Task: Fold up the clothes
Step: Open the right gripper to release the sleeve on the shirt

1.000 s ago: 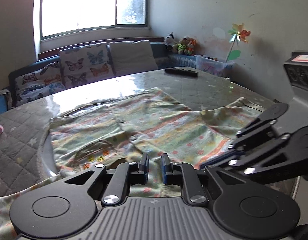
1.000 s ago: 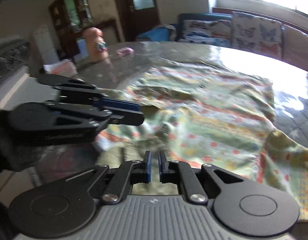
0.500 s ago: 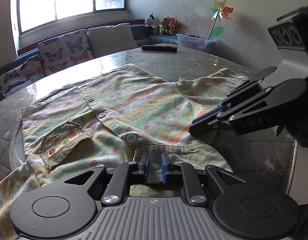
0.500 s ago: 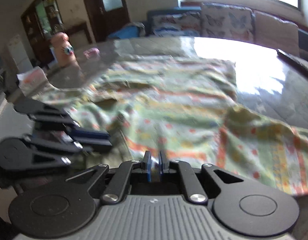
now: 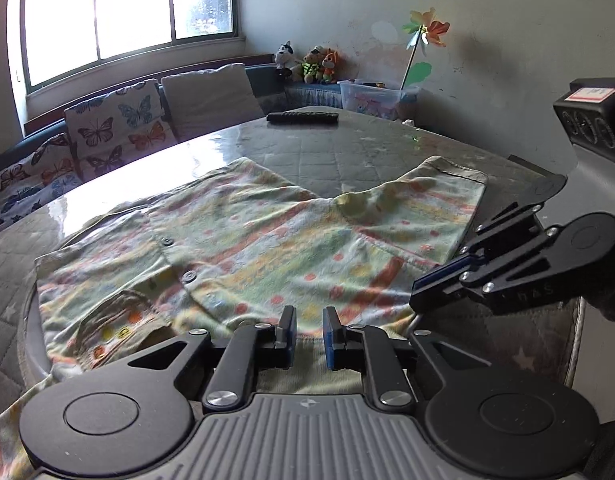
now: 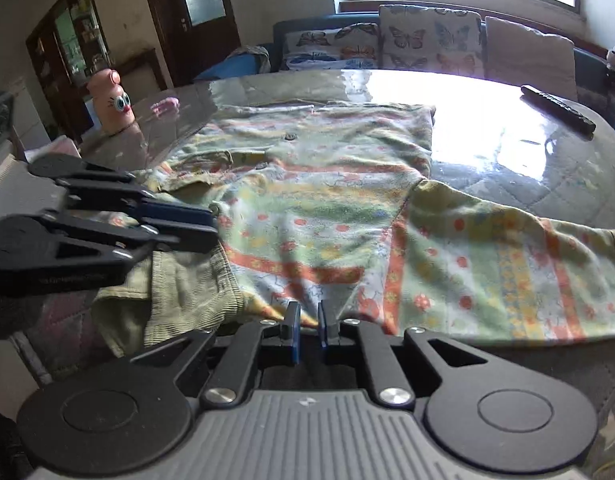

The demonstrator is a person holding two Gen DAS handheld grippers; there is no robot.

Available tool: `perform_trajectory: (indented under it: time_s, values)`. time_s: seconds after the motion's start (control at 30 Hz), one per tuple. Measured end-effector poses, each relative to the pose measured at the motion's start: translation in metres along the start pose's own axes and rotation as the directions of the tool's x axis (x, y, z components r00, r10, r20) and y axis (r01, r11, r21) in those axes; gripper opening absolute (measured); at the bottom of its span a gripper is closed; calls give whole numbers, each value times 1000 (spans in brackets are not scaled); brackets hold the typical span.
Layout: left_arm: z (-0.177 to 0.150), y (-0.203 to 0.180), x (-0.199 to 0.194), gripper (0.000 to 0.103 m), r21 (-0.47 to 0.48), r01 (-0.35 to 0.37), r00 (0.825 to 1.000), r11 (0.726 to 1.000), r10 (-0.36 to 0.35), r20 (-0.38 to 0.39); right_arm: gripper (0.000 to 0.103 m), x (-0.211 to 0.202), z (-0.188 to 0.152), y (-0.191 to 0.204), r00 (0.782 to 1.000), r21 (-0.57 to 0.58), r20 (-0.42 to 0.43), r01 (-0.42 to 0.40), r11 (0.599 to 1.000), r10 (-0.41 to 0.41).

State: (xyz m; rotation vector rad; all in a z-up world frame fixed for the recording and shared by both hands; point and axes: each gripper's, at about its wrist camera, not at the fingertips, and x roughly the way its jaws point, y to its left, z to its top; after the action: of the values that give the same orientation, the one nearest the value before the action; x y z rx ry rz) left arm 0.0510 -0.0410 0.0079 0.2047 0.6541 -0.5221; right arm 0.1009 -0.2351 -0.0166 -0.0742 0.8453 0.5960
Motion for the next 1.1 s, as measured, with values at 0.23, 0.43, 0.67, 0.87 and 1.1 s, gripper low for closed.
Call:
perform_trajectory:
  time_s: [0.23,0.43,0.67,0.87,1.1]
  values:
    - [0,-22,19,17,27,77,997,997,-77,-27,21,-26,-2,-45,984,137,68,154,979,-164]
    - [-5,-30,23,21,50,96,995,994,-94,-44,22,-29,-14,-110,937,294,62,311,904,-343]
    - [-6,-29,23,29,45,96,994,994,-93,-48,23,-36,-22,-159,880,385,50,419,823,-472]
    - [-6,-29,24,33,47,92,995,995,-89,-51,23,-47,-26,-176,853,454,71,434,778,-518]
    - [-5,-29,23,37,48,89,995,995,-87,-53,33,-49,-24,-178,816,466,61,486,739,-575]
